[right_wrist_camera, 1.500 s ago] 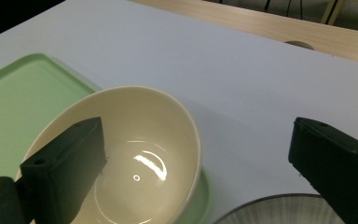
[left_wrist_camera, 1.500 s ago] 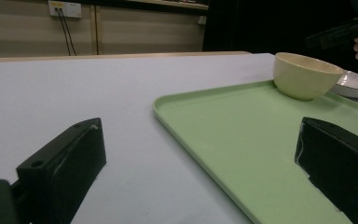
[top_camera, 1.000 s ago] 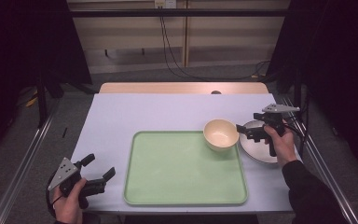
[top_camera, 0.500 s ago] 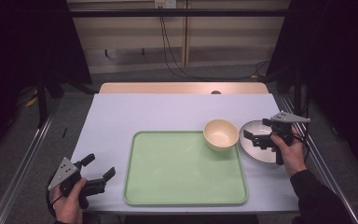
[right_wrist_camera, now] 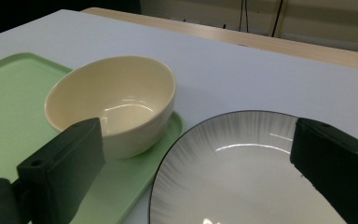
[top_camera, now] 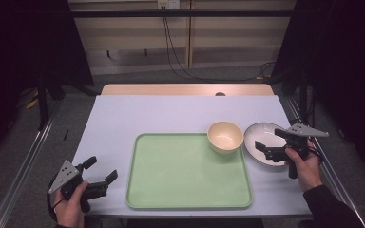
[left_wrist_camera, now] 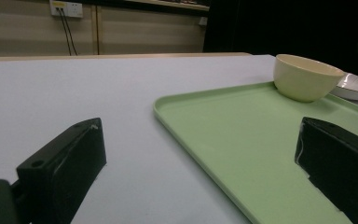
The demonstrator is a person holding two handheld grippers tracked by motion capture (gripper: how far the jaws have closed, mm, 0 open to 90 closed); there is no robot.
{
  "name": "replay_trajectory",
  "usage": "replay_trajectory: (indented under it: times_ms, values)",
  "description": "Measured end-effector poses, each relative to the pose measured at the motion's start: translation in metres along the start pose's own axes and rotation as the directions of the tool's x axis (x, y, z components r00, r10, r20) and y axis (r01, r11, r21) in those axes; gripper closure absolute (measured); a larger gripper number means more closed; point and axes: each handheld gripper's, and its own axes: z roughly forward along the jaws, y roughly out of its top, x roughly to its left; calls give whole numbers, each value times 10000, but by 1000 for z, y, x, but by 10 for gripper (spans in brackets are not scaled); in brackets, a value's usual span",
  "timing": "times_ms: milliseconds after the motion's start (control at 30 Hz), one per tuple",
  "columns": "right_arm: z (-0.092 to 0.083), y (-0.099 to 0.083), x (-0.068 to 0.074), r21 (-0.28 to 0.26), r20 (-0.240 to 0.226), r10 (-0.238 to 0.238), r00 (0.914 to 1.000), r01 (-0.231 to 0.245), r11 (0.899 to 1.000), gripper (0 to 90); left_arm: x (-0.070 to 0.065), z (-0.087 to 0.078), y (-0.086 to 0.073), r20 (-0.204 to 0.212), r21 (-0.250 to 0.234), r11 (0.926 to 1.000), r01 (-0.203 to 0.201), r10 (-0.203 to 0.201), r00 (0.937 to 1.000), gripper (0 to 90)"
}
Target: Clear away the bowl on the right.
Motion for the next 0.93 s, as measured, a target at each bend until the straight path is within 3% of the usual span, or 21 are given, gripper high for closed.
replay_trajectory:
  times_ms: [533,667,933]
  values:
    - [-28,-28,6,-25,43,123,9999,-123,9999,33,-1,0,0,-13,-79,9999,100,-100,9999,18]
    - [-35,-36,4,2,-141,320,9994,-320,9995,29,-1,0,0,-1,-59,9999,124,-124,9999,18]
    - [-39,-42,6,73,-123,8,9999,-7,10000,21,-1,1,0,-67,-94,9999,128,-129,9999,18]
